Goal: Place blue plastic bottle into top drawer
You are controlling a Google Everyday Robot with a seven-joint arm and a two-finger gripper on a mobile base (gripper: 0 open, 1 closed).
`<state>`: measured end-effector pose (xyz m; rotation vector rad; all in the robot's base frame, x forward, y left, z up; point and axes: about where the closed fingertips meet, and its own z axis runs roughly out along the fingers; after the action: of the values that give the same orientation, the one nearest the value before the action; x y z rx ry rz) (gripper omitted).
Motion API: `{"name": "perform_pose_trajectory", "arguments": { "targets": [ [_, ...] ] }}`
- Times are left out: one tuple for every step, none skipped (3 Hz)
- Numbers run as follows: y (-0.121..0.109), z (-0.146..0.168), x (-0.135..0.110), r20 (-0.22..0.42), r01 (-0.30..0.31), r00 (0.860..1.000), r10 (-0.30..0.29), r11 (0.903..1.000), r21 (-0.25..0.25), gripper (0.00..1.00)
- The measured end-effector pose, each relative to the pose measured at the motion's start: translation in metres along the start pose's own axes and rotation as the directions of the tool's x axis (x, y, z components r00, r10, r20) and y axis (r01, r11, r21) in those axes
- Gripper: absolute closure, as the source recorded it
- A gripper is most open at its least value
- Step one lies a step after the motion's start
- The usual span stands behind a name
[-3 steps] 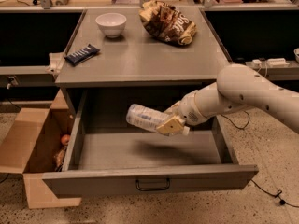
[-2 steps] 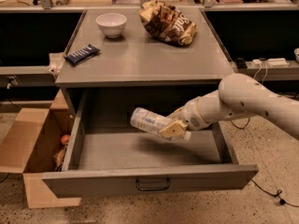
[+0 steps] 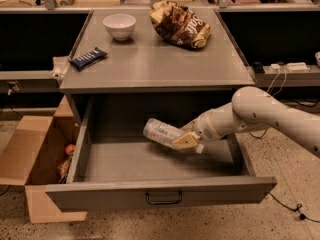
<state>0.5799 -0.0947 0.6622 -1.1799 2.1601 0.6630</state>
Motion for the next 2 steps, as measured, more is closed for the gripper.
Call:
{"name": "perform_pose_trajectory", "arguments": {
  "targets": [
    [-0.0122, 0.0123, 0.0071, -0.004, -0.020, 1.000, 0.020, 0.9998, -0.009, 1.00],
    [-0.0137, 0.0141, 0.0081, -0.004, -0.022, 1.000, 0.022, 0.9997, -0.011, 0.77]
  ]
}}
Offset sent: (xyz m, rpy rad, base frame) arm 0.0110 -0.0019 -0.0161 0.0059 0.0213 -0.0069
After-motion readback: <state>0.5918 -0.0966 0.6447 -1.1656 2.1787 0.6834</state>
